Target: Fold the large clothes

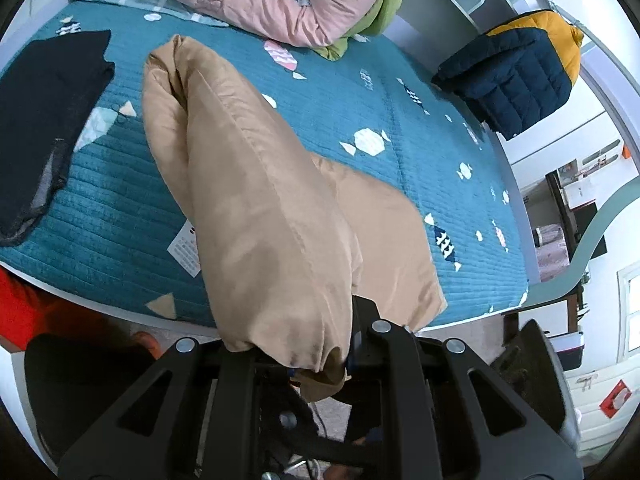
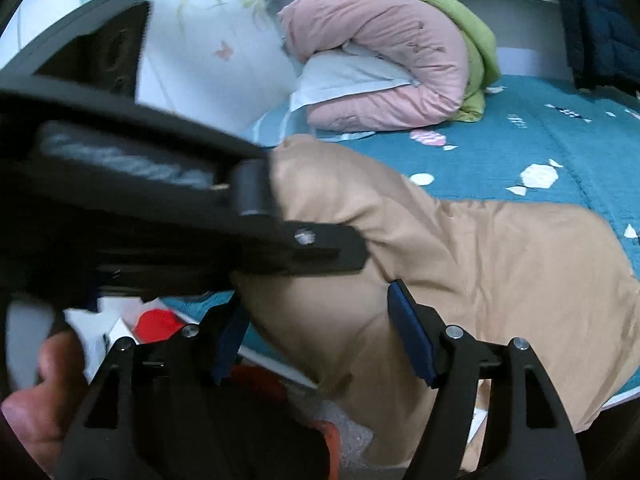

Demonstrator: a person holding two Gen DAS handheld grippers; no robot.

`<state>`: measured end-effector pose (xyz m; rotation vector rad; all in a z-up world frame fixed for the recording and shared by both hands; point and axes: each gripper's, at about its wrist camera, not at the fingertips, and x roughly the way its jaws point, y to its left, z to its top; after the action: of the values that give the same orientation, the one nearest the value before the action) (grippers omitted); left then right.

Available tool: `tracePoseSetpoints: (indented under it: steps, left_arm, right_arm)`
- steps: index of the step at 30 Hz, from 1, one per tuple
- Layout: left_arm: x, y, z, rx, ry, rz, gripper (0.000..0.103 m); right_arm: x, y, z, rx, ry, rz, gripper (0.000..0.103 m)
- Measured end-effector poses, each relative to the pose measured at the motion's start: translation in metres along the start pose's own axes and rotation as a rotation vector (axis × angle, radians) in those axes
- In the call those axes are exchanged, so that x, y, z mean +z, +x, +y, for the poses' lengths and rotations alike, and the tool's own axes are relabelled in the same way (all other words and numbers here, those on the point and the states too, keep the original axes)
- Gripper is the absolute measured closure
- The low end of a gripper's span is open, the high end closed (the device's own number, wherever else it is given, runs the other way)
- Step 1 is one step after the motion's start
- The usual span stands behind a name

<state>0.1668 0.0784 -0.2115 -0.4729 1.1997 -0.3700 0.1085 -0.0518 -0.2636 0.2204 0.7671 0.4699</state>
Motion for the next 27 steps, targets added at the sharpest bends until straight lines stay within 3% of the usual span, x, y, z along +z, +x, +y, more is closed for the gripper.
tracePoseSetpoints:
  steps: [1, 2, 3, 8, 13, 14, 15, 16, 17, 20, 22, 27]
  left_arm:
    - [0.001, 0.001, -0.003, 0.004, -0.001, -0.003, 0.087]
    - [0.001, 0.002, -0.005, 0.013, 0.002, -0.008, 0.087]
    - [0.002, 0.002, -0.008, 0.017, 0.005, -0.011, 0.086]
    - [0.005, 0.003, -0.024, -0.085, 0.009, -0.012, 0.076]
    - [0.004, -0.009, -0.058, -0.22, 0.111, -0.076, 0.067]
    - [0.003, -0.014, -0.063, -0.248, 0.133, -0.097, 0.06]
    - [0.002, -0.022, -0.071, -0.281, 0.159, -0.131, 0.031]
    - [0.001, -0.03, -0.077, -0.302, 0.182, -0.178, 0.017]
    - [0.0, -0.036, -0.081, -0.299, 0.207, -0.219, 0.017]
    - [0.002, -0.031, -0.089, -0.168, 0.253, -0.257, 0.017]
    - [0.005, -0.01, -0.082, -0.073, 0.228, -0.224, 0.017]
    - [0.001, 0.049, -0.055, 0.067, 0.154, -0.121, 0.017]
  right_arm:
    - [0.001, 0.0, -0.003, 0.008, 0.004, 0.004, 0.047]
    - [0.002, 0.0, -0.006, 0.001, 0.007, 0.008, 0.064]
    - [0.003, -0.001, -0.012, 0.013, 0.022, 0.008, 0.072]
    - [0.01, -0.014, -0.047, 0.083, 0.136, -0.004, 0.084]
    - [0.017, -0.038, -0.098, 0.129, 0.331, -0.058, 0.087]
    - [0.016, -0.042, -0.11, 0.14, 0.381, -0.067, 0.087]
    - [0.014, -0.046, -0.12, 0.149, 0.425, -0.075, 0.087]
    - [0.01, -0.052, -0.134, 0.152, 0.479, -0.088, 0.087]
    - [0.005, -0.059, -0.147, 0.151, 0.525, -0.106, 0.087]
    - [-0.007, -0.077, -0.177, 0.143, 0.631, -0.154, 0.087]
    - [-0.017, -0.09, -0.197, 0.124, 0.703, -0.191, 0.087]
    - [-0.039, -0.11, -0.232, 0.028, 0.813, -0.22, 0.087]
